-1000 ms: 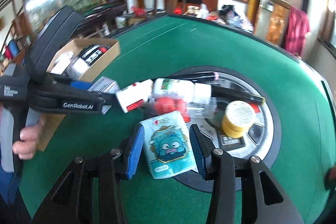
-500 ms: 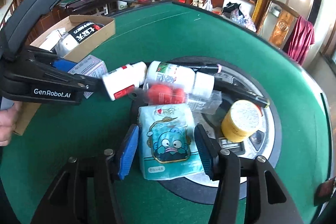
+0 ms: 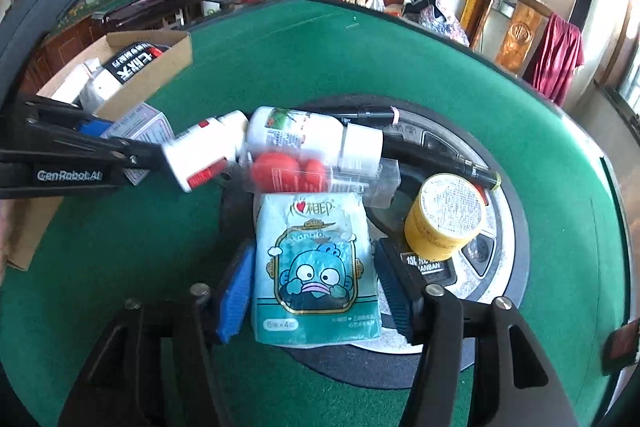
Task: Organize objects
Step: 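Grasp the white medicine box with the left gripper while the right grasps the blue cartoon snack pack, then carry the medicine box and blue snack pack over the cardboard box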
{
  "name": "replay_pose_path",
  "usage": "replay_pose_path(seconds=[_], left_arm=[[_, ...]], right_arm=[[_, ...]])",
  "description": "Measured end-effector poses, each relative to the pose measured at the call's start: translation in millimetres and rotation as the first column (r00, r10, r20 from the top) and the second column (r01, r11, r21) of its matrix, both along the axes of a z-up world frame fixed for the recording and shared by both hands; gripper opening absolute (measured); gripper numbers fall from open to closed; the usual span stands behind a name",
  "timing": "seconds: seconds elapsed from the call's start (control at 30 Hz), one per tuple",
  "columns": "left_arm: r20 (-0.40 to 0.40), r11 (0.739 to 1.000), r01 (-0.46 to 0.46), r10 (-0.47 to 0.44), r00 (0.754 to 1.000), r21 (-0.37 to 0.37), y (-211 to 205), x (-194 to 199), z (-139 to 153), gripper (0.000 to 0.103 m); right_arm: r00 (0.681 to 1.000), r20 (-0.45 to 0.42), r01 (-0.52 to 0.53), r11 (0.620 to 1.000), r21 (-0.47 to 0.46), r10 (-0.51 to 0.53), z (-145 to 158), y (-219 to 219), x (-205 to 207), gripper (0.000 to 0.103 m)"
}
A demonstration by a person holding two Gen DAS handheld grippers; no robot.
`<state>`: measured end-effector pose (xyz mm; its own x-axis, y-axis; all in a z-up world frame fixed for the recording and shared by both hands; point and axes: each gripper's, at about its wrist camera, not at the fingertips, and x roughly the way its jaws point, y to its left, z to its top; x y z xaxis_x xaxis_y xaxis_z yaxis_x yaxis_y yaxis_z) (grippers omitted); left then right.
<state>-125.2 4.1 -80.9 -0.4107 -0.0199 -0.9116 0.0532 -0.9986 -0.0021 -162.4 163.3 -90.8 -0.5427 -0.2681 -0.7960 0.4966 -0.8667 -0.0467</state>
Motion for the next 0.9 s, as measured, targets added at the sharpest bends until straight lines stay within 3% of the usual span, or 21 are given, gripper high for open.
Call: replay_pose_path(seconds=[0.03, 0.1, 0.27, 0.57, 0.9], left_arm=[[-0.001, 1.0, -0.001, 0.001, 1.0, 0.001, 0, 1, 0, 0.034], [-0.008, 1.0, -0.004, 0.004, 1.0, 0.014, -1, 2, 1, 0.034], [-0.048, 0.999, -0.01, 0.012, 0.999, 0.037, -8, 9, 11, 0.034], [-0.132, 0.998, 0.01, -0.001, 0.991, 0.067, -14, 22, 37, 0.034], [-0.189, 0.995, 0.054, -0.038, 0.981, 0.08, -18, 33, 52, 0.034]], right_arm=[[1.0, 0.007, 0.003, 1.0, -0.005, -0.003, 0, 1, -1, 0.06], [1.0, 0.01, 0.005, 1.0, -0.004, -0.005, 1, 2, 1, 0.049], [0.999, 0.015, 0.039, 0.999, -0.005, -0.039, 6, 2, 4, 0.042], [0.997, -0.059, 0.032, 0.993, -0.11, -0.039, 42, 0, 26, 0.041], [0.997, -0.048, 0.049, 0.984, -0.171, -0.058, 47, -6, 36, 0.041]])
